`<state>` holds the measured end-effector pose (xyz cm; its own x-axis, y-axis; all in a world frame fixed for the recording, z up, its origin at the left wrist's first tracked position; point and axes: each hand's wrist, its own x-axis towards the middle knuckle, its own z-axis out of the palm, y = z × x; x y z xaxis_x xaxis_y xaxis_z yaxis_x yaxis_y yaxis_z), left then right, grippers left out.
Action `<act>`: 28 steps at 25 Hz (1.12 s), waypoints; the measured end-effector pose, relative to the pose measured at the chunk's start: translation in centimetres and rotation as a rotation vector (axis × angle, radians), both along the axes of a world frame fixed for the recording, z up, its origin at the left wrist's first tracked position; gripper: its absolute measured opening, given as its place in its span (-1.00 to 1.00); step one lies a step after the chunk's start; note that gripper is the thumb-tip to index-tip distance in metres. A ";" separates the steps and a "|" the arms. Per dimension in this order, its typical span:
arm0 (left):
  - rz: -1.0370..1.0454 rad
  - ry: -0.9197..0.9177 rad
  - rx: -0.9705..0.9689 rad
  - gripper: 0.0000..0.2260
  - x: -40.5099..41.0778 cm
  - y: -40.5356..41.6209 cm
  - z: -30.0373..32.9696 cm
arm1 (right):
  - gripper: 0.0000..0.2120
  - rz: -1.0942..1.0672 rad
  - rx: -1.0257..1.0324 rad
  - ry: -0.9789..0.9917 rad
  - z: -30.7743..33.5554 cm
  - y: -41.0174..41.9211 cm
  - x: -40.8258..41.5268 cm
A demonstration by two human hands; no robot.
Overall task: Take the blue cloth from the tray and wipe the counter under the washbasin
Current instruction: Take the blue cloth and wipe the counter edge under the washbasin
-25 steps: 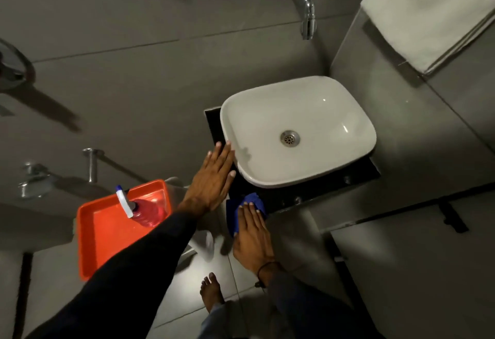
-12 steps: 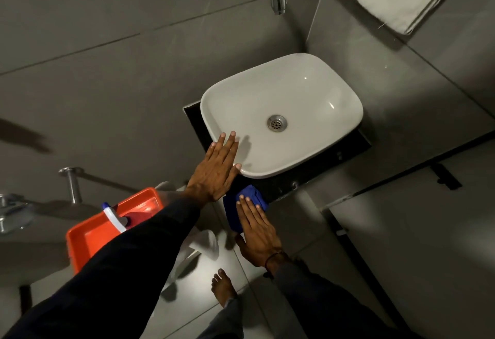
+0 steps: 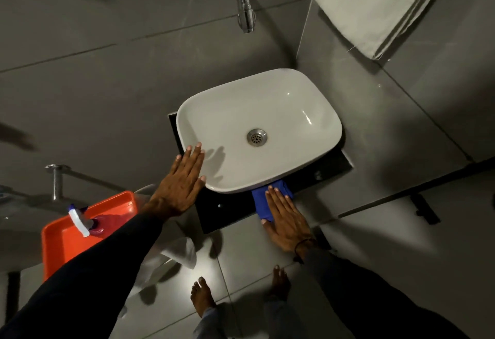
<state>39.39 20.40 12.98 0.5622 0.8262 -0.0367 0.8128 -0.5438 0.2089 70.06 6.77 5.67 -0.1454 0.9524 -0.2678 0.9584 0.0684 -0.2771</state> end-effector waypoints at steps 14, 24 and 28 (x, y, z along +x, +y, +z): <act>0.164 0.118 0.064 -0.40 2.3 -1.6 0.8 | -0.13 -0.225 -0.095 -0.130 1.4 5.5 19.0; 0.230 0.063 0.034 -0.33 3.3 -2.1 1.6 | -0.09 -0.252 -0.059 0.089 0.5 1.8 6.7; 0.253 0.078 0.012 -0.33 3.2 -2.2 1.8 | -0.16 -0.068 -0.053 0.068 0.3 -0.2 -2.1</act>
